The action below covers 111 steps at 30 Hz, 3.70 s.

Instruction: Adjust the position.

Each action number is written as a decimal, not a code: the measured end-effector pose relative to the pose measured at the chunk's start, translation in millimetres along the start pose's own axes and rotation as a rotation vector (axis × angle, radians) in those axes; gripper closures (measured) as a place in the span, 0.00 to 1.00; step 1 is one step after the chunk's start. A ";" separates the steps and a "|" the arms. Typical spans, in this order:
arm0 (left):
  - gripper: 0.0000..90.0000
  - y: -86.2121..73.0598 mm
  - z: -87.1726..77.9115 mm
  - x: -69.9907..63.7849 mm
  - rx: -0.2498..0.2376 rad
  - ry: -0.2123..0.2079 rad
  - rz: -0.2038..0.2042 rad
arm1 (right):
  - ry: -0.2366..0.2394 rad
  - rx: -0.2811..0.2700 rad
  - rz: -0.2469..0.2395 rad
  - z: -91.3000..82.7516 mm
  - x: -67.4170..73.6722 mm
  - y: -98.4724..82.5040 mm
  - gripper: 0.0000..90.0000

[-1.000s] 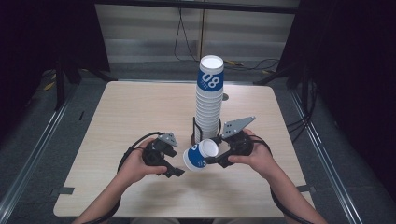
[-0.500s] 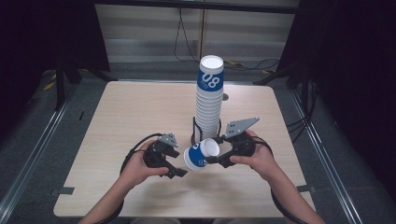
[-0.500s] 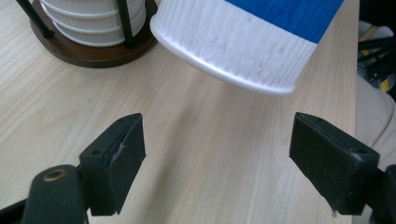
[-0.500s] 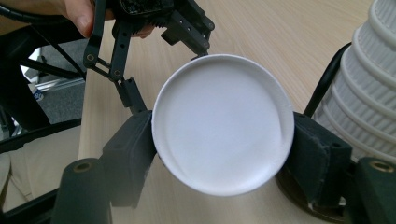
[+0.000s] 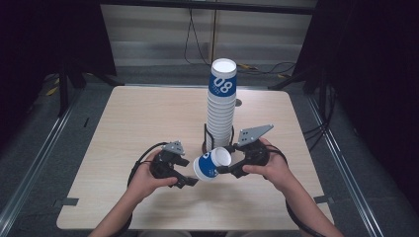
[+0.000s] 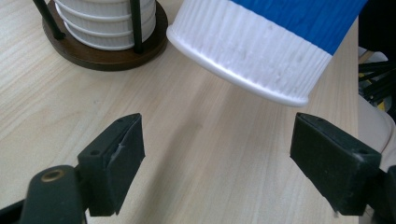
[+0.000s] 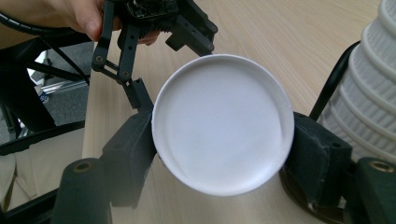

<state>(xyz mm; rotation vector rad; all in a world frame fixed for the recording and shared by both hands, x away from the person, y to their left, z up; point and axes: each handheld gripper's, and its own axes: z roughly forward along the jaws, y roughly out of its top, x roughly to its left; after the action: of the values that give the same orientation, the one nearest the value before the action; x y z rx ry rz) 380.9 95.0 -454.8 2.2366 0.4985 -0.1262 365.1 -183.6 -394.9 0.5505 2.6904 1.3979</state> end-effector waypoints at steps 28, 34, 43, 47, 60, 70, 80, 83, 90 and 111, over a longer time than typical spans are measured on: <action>0.18 -4.3 8.7 0.6 -0.102 -0.051 -0.030 | -0.003 -0.048 0.048 0.9 -1.8 -11.6 0.31; 0.17 -4.3 13.0 -0.7 -0.117 -0.068 -0.026 | -0.001 -0.053 0.055 3.6 0.3 -14.0 0.31; 0.17 -4.3 20.8 -3.4 -0.129 -0.091 -0.005 | 0.013 -0.079 0.078 4.5 1.1 -18.1 0.32; 0.17 -3.9 21.6 -3.9 -0.139 -0.087 -0.004 | 0.012 -0.084 0.080 3.8 1.2 -18.3 0.32; 0.17 -1.1 21.2 -4.7 -0.137 -0.078 0.003 | 0.001 -0.080 0.084 2.9 -0.5 -15.1 0.32; 0.17 2.3 23.8 -7.2 -0.146 -0.079 0.017 | 0.013 -0.074 0.077 8.2 0.9 -9.0 0.32; 0.16 3.1 24.7 -6.9 -0.147 -0.065 0.042 | 0.021 -0.070 0.079 8.2 0.9 -7.5 0.32; 0.16 4.1 24.6 -7.1 -0.148 -0.053 0.054 | 0.021 -0.074 0.078 7.9 0.1 -8.3 0.32; 0.14 5.8 24.0 -7.5 -0.144 -0.046 0.070 | 0.022 -0.071 0.080 7.1 0.2 -7.8 0.32; 0.17 8.6 20.8 -7.4 -0.118 -0.062 0.093 | 0.040 -0.085 0.087 8.0 0.3 -8.9 0.32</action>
<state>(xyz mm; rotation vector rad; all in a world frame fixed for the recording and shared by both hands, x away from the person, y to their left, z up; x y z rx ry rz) 379.0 72.0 -460.5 2.1296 0.3589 -0.1146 364.0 -181.9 -406.6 0.6463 2.6527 1.5527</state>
